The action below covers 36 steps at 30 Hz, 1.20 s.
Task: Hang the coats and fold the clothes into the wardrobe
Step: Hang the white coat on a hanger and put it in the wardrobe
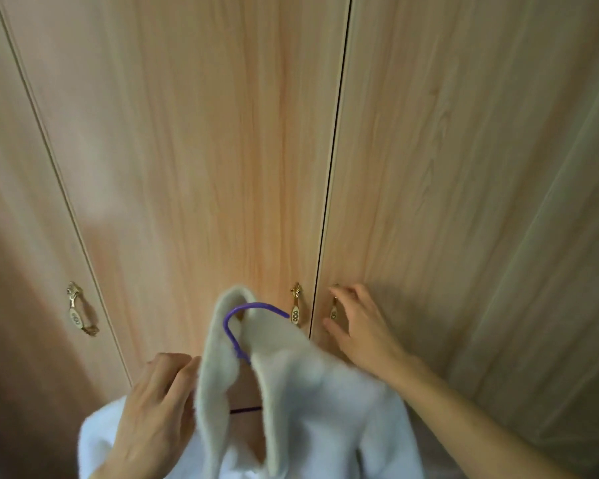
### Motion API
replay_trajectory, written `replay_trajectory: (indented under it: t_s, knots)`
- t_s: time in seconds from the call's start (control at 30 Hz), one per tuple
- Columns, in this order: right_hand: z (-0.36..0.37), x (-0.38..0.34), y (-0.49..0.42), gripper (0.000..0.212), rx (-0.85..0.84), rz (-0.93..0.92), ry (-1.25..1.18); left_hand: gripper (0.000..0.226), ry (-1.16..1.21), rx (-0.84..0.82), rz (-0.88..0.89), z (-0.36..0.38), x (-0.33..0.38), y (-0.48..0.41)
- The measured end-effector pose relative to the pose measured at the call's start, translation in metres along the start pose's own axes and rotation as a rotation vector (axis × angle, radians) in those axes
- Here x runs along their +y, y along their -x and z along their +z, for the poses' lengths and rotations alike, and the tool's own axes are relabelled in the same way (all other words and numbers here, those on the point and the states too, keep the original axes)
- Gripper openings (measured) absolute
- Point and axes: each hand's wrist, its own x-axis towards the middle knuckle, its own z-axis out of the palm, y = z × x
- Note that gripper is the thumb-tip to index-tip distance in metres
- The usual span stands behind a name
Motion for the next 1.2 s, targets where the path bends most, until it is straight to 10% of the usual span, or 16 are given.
replay_trajectory:
  t_s: [0.2,0.83,1.2]
  knots:
    - [0.026,0.01,-0.026,0.053,-0.176,-0.007,-0.001,0.033,-0.033,0.014,-0.023,0.003,-0.005,-0.004]
    - [0.048,0.006,-0.012,0.078,0.036,0.006,-0.04,0.034,-0.039,-0.026,-0.184,-0.037,0.019,0.028]
    - [0.01,-0.024,0.022,0.045,0.059,0.095,0.485,0.039,-0.02,0.004,-0.135,-0.053,0.016,0.041]
